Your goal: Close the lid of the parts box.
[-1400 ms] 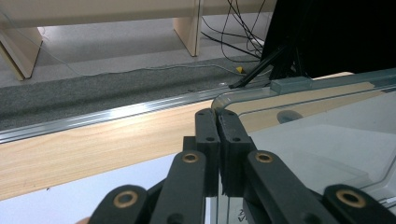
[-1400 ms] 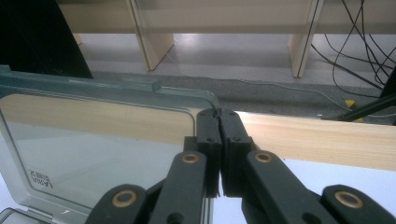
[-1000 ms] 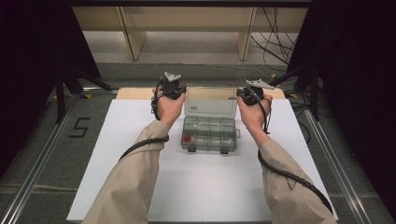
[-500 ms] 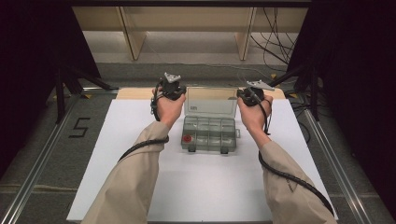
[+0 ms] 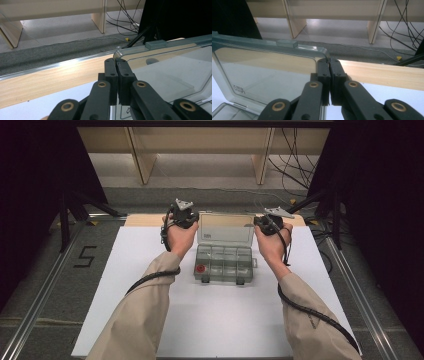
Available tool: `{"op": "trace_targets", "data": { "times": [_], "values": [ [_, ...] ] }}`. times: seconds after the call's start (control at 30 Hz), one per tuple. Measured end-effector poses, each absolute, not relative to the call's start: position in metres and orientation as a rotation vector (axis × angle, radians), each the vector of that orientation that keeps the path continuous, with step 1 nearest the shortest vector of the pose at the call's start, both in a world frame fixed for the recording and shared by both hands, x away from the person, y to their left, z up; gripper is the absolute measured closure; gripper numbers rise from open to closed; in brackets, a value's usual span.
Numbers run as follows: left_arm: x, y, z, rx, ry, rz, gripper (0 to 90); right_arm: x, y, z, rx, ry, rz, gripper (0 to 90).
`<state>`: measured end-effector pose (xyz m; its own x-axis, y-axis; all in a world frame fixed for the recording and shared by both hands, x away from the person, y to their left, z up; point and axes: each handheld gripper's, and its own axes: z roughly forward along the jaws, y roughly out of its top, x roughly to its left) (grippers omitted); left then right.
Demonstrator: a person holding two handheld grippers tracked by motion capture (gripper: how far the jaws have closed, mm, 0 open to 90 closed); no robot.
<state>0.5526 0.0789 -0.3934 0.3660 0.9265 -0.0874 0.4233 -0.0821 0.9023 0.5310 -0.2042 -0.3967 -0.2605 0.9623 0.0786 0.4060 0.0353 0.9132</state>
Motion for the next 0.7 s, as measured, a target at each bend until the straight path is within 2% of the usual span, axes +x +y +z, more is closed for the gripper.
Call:
{"op": "trace_targets", "data": {
  "times": [0.7],
  "values": [
    [0.5453, 0.0803, -0.3941, 1.676, 1.190, 0.677, 87.9, 0.5220, -0.2048, -0.3969, 1.343, 1.732, 1.189, 88.6]
  ]
}}
